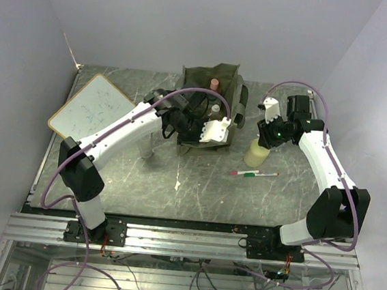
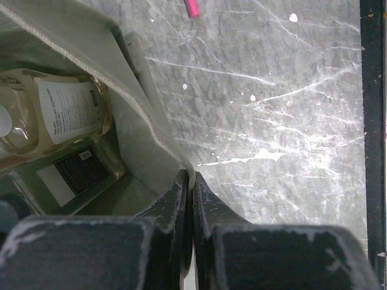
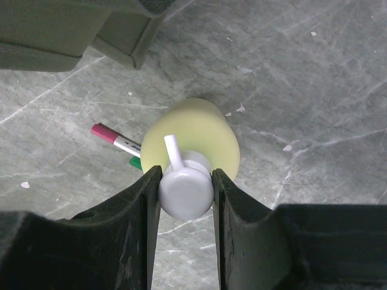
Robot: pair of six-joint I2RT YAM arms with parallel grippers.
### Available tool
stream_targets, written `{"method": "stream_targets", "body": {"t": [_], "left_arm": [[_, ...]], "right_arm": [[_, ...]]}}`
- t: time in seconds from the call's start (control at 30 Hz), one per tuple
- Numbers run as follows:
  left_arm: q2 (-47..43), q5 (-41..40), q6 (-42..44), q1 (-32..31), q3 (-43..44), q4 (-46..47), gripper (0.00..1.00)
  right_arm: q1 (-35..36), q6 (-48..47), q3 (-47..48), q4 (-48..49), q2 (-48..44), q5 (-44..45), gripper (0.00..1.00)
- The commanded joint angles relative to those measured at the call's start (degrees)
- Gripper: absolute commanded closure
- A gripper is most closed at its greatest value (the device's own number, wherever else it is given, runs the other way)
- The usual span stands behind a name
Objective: Place the personal care products into the canvas bag
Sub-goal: Pick up the care product from the center of the board.
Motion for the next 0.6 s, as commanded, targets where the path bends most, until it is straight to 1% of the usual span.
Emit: {"method": "stream_targets", "body": {"t": [0.0,0.57], "left_arm": [[-1.53,-0.93,0.58,-0.55,-1.07,-2.88,0.89],[-2.67,-0.88,0.03,-0.56,-0.64,-2.46,0.93]], "right_arm": [[-0.3,-1.09,1.15,4.12,-2.69,-1.56,1.0],[-0.25,-0.24,4.38,3.11,-2.65,-1.56,1.0]]}}
